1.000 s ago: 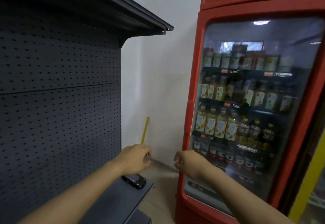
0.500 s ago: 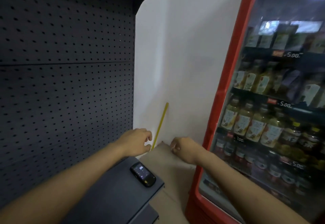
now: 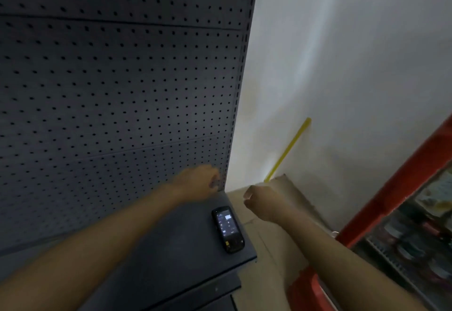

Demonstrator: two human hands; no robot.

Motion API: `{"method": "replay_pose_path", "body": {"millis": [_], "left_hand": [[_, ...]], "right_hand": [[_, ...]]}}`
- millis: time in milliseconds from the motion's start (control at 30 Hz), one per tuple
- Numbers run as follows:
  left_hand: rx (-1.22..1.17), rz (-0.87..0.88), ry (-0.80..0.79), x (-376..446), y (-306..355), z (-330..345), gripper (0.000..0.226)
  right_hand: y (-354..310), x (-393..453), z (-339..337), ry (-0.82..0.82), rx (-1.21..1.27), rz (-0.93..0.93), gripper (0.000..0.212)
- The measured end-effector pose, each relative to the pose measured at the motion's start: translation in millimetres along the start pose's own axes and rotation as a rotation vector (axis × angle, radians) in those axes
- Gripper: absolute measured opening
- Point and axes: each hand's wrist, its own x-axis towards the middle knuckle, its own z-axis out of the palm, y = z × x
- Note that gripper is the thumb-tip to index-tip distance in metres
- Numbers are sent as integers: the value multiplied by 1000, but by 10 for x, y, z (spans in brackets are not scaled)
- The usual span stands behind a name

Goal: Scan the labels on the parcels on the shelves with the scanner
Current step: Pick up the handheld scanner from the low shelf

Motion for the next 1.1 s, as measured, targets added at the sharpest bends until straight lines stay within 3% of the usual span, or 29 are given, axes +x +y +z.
{"method": "replay_pose_path", "body": {"millis": [300,600,767,933,1100], "left_hand": [[-70,-194,-133,39,-368,632,31],[-114,-279,-241,-7,-715,1205,38],[-140,-280,-269,-2,-783,1339,40],[-151,-292,-259,-14,-820,1360,41],[-132,-305,-244,-63,-863,1319,40]], "right_hand": [[220,756,739,-199,125,83,43],[218,1054,1483,-301,151,283,82],[188,1069,1695,-256,126,264,81],[126,1103,1764,-247,132,295,98],[103,1154,1789,-203,107,290,83]]}}
